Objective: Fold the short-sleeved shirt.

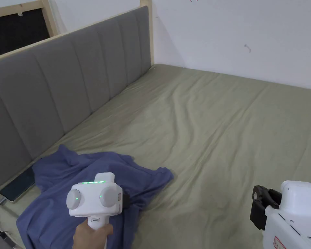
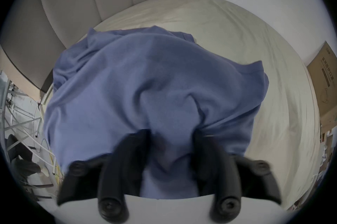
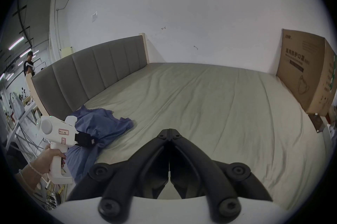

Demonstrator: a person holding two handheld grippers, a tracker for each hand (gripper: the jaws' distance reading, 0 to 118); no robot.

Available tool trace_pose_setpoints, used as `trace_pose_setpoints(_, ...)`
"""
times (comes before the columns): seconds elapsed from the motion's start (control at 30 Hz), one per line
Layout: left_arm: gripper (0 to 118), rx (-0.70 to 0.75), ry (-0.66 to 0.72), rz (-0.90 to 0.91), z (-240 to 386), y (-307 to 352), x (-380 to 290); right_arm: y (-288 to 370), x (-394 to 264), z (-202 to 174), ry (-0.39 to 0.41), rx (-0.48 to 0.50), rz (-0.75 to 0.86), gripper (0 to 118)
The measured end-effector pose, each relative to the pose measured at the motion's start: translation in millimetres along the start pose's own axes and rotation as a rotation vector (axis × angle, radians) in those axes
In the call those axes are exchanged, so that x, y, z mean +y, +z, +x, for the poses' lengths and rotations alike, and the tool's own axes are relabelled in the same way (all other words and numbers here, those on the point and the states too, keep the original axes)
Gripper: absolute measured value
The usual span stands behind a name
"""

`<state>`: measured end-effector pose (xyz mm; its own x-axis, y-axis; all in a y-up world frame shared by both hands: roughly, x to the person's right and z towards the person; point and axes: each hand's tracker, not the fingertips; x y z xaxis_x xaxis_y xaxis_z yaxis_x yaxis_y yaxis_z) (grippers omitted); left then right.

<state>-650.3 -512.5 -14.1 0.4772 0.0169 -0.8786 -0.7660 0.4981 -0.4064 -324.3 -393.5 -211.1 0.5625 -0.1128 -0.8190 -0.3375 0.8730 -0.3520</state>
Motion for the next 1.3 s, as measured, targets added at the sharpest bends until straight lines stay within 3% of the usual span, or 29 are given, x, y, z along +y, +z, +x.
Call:
trace_pose_setpoints(0.03,0,0.027,-0.015,0.010,-2,6,0,1,-1,1,-0.004,0.001,-0.002,0)
trace_pose_setpoints(0.07,0,0.096,-0.055,0.020,-1,8,0,2,-2,2,-0.006,0.000,-0.004,0)
trace_pose_setpoints(0.13,0,0.022,-0.007,0.003,-6,9,-1,4,-3,3,-0.004,-0.004,-0.006,0)
trace_pose_setpoints(0.3,0,-0.005,-0.004,0.027,-11,24,4,10,-4,13,-0.028,-0.018,-0.008,0)
trace_pose_setpoints(0.57,0,-0.217,-0.001,0.173,15,93,34,30,3,47,-0.099,-0.082,0.030,0)
trace_pose_setpoints(0.83,0,-0.563,-0.231,0.336,162,195,57,80,15,102,-0.193,-0.228,0.131,0)
trace_pose_setpoints(1.07,0,-0.996,-0.351,0.285,303,251,2,150,17,168,-0.249,-0.429,0.231,0)
trace_pose_setpoints(1.3,0,-0.844,-0.675,0.011,426,179,-119,194,-26,228,-0.374,-0.602,0.175,0)
